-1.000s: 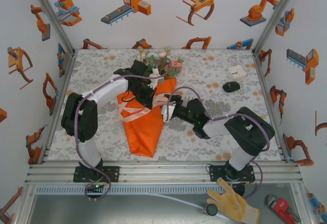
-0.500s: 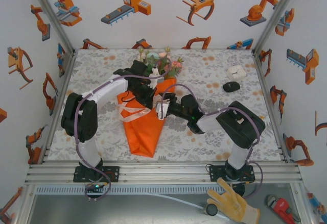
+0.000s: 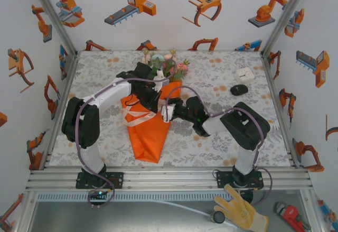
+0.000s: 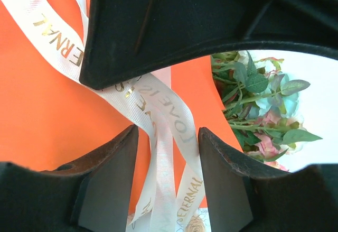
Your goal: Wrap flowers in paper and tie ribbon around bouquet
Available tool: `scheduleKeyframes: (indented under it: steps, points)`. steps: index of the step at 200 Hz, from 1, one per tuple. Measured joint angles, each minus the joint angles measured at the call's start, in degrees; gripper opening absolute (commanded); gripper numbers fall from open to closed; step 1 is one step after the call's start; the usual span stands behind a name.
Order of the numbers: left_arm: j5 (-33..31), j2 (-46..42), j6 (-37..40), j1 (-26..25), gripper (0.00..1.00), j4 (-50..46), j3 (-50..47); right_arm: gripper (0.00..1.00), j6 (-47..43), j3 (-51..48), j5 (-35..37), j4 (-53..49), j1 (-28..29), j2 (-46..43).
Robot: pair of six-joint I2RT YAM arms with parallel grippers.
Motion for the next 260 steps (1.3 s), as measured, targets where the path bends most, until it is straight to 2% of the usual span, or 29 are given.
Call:
scheduleKeyframes:
  steps: [27, 68, 102, 114, 119, 147, 160, 182, 200, 223, 260]
  points:
    - [0.0, 0.0, -0.2, 0.0, 0.0, 0.0, 0.0, 0.3, 0.0, 0.9, -0.2, -0.6, 0.0, 0.1]
    - [0.8, -0.7, -0.1, 0.5, 0.0, -0.1, 0.0, 0.23, 0.5, 1.0, -1.4, -1.8, 0.0, 0.1]
    - [1.0, -1.9, 0.7, 0.7, 0.0, -0.7, 0.0, 0.0, 2.1, 1.0, -2.9, -5.7, 0.0, -0.2]
    - [0.9, -2.3, 1.0, 0.7, 0.0, -0.7, 0.0, 0.0, 3.0, 1.1, -4.0, -7.6, 0.0, -1.0]
    - [0.8, -2.4, 1.2, 0.6, 0.03, -0.7, 0.0, 0.0, 3.3, 1.2, -4.4, -8.7, 0.0, -1.6]
    - [-0.1, -3.5, 2.1, 0.7, 0.33, -0.9, 0.0, 0.0, 9.6, 3.9, -6.5, -18.7, 0.0, -5.5]
    - [-1.1, -3.8, 2.4, 0.7, 0.42, -0.6, 0.0, 0.0, 14.1, 7.8, -7.5, -26.0, 0.0, -6.6]
    - [-2.8, -4.4, 1.9, 0.7, 0.45, 1.4, -0.5, 0.0, 23.5, 16.3, -8.7, -36.8, -0.2, -7.1]
    - [-3.9, -8.1, 0.0, 0.7, 0.5, 6.1, -4.7, 0.0, 30.4, 20.7, -10.0, -43.2, -0.7, -7.3]
    - [-8.3, -18.8, -5.4, 1.5, 0.55, 11.2, -13.6, 0.0, 38.2, 24.9, -12.8, -50.8, -2.3, -7.2]
    - [-15.7, -37.5, -18.7, -0.3, 0.54, 18.0, -25.1, 0.0, 49.0, 29.4, -13.8, -59.3, -4.6, -6.4]
